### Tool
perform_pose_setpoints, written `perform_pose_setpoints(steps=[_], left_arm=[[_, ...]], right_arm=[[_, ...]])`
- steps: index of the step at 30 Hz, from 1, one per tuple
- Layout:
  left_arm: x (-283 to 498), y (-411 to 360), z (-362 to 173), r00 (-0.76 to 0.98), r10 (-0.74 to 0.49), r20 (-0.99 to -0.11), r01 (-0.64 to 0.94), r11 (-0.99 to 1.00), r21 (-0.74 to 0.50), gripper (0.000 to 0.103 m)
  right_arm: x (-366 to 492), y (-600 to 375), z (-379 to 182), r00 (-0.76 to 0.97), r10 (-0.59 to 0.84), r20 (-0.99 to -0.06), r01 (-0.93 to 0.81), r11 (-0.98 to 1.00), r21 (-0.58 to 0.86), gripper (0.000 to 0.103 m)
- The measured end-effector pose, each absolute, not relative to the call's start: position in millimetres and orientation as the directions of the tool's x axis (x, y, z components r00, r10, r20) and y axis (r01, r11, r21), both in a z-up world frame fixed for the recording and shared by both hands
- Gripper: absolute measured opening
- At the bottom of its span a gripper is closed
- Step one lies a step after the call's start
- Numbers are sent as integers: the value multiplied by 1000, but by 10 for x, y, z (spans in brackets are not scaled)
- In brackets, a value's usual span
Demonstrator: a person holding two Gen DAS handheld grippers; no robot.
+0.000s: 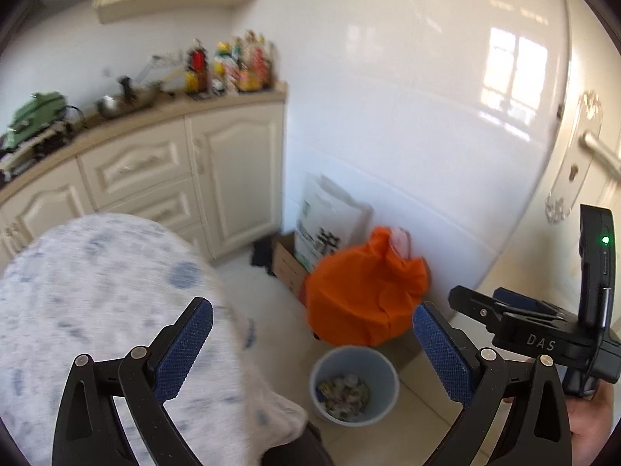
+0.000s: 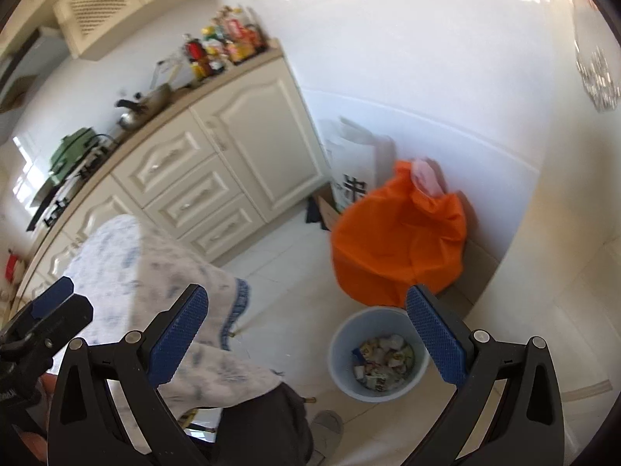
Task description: Collect trash
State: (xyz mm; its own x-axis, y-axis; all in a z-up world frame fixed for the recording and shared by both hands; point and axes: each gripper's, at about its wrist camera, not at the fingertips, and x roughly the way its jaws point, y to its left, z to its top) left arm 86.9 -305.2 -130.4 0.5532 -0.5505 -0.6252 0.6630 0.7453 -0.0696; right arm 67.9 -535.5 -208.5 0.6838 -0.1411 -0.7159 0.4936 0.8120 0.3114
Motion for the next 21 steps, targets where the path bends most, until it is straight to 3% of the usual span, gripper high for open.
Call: perform_pose_setpoints(steps=[9,21], left_arm=[[320,-1702,-833,726,-481,-491,526,849,-55,102],[-601,-232,-539,887,-259,-382,269,963,-28,102]], right_arm=[[849,-4479,-1455,769,-90,-633,349,889,297,103],[767,-3032,-743,866,-49,-498,157,972,177,103]])
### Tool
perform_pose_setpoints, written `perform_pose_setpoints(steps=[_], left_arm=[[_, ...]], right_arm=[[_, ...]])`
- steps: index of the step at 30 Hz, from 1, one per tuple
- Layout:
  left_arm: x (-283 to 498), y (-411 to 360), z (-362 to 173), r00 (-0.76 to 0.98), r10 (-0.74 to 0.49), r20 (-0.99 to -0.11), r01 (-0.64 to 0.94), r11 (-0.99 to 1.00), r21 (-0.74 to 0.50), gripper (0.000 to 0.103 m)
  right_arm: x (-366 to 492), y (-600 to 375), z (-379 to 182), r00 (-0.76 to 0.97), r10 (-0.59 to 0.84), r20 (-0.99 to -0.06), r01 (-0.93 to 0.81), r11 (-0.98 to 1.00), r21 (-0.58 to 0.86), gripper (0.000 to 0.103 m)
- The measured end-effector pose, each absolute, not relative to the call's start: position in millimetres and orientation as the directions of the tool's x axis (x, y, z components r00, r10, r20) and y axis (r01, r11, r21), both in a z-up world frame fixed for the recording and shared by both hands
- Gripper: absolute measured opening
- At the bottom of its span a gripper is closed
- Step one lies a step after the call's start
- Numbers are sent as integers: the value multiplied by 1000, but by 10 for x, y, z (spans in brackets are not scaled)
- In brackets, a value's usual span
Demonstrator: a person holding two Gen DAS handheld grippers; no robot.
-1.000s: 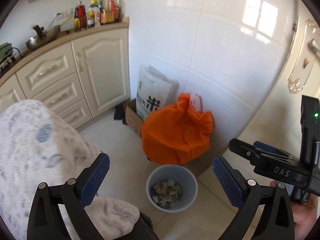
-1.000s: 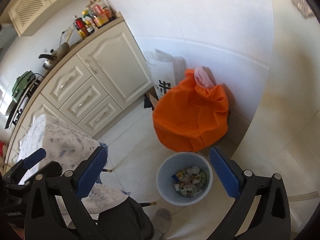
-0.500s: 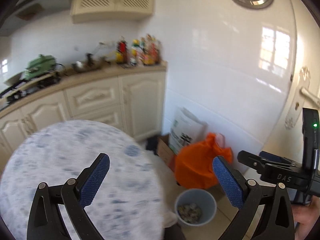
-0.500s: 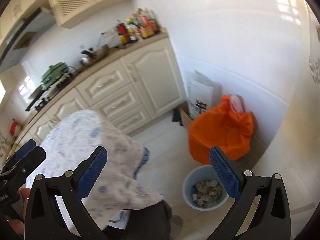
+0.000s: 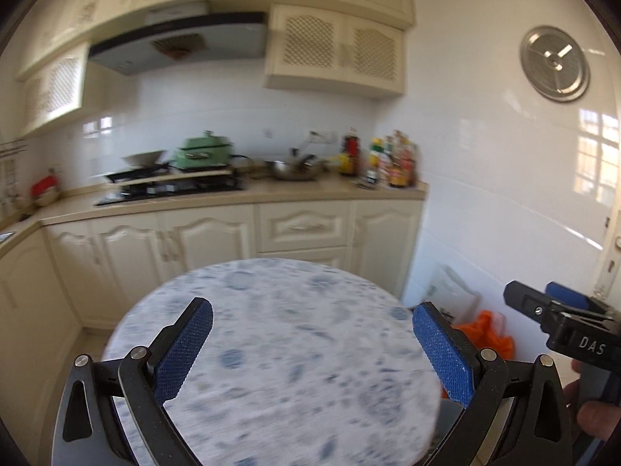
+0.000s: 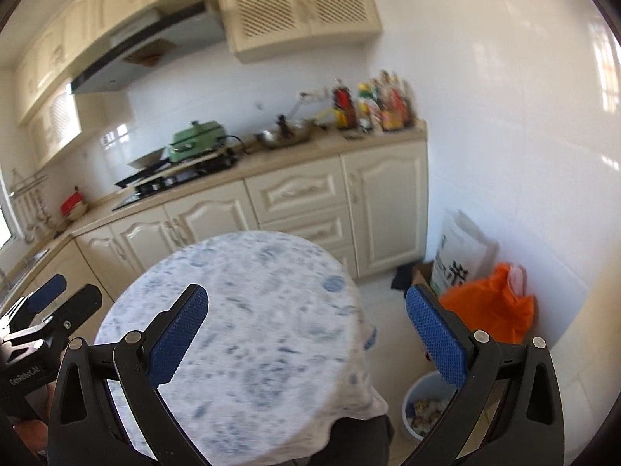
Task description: Collect trash
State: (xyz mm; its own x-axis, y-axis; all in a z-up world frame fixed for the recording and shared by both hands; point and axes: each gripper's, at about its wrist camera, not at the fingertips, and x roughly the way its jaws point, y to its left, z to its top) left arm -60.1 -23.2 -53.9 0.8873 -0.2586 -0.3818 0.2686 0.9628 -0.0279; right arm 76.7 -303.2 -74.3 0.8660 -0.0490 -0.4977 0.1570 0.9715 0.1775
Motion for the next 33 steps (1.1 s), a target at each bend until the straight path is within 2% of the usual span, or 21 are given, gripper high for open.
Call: perform_pose_setpoints(steps=[9,21,33], left_arm=[[-1458,22,-544,942,-115,-317,128,992,21,102],[-2326,30,-572,958,-63,-279,68,998,6,102],[-2467,85,-551,958,-35,-286,40,999,11,102]], right_arm=[[379,-2408,-611,894,-35,-447,94,990,110,103],[-28,-2113,-554,911,-2,-413,49,993,105,103],[-166,-1872,-512,921,12,-390,18,997,73,103]])
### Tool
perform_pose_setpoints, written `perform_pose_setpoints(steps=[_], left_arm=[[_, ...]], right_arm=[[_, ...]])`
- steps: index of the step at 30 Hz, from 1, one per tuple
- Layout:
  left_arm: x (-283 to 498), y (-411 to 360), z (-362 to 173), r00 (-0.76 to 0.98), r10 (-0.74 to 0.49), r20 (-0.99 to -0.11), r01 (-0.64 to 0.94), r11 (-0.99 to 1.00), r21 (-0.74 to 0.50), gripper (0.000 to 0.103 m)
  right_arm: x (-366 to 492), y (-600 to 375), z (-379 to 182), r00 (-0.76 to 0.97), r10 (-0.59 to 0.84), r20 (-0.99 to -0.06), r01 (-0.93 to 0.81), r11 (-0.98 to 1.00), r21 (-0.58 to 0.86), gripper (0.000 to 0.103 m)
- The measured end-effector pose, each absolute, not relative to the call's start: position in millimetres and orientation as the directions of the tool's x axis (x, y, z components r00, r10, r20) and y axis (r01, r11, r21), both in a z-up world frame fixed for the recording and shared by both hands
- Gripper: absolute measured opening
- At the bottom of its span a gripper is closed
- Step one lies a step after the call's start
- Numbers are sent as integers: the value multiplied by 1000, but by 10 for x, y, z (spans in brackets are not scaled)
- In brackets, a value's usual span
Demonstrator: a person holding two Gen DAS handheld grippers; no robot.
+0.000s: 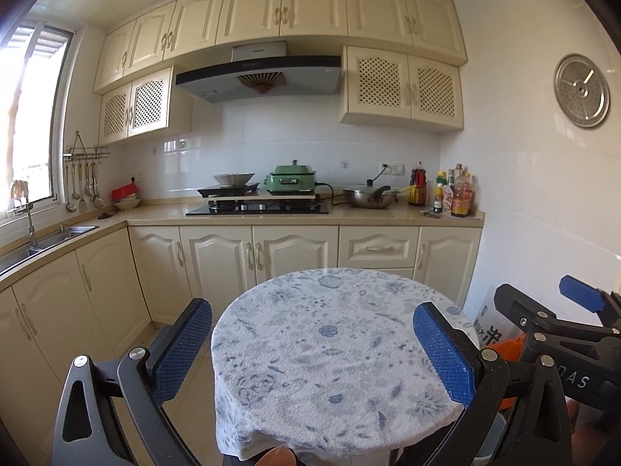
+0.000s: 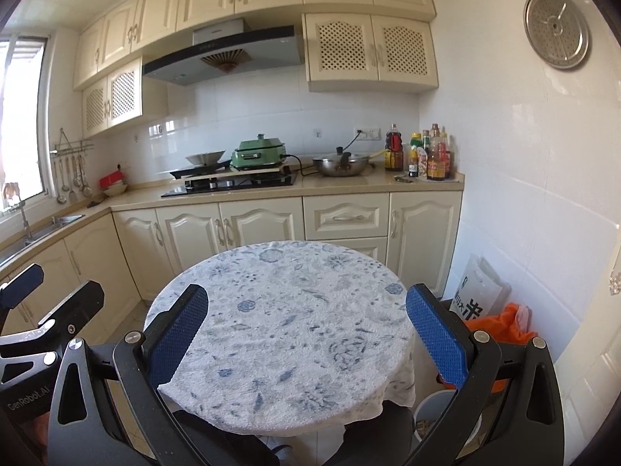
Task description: Collect trash
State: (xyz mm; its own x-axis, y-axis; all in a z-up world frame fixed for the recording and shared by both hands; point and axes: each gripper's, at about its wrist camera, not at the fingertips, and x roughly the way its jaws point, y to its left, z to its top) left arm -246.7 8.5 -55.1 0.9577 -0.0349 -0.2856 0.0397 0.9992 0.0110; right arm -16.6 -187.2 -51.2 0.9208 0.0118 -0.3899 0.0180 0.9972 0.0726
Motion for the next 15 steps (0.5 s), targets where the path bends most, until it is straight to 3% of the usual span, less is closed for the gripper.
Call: perform_pose_setpoints(steps=[15], left_arm=[[-2463,55,-616,962,-74,-262,73,997,-12,102]], right_arm=[[-188,-1877,-496,922,-2,-388,28,998,63,103]])
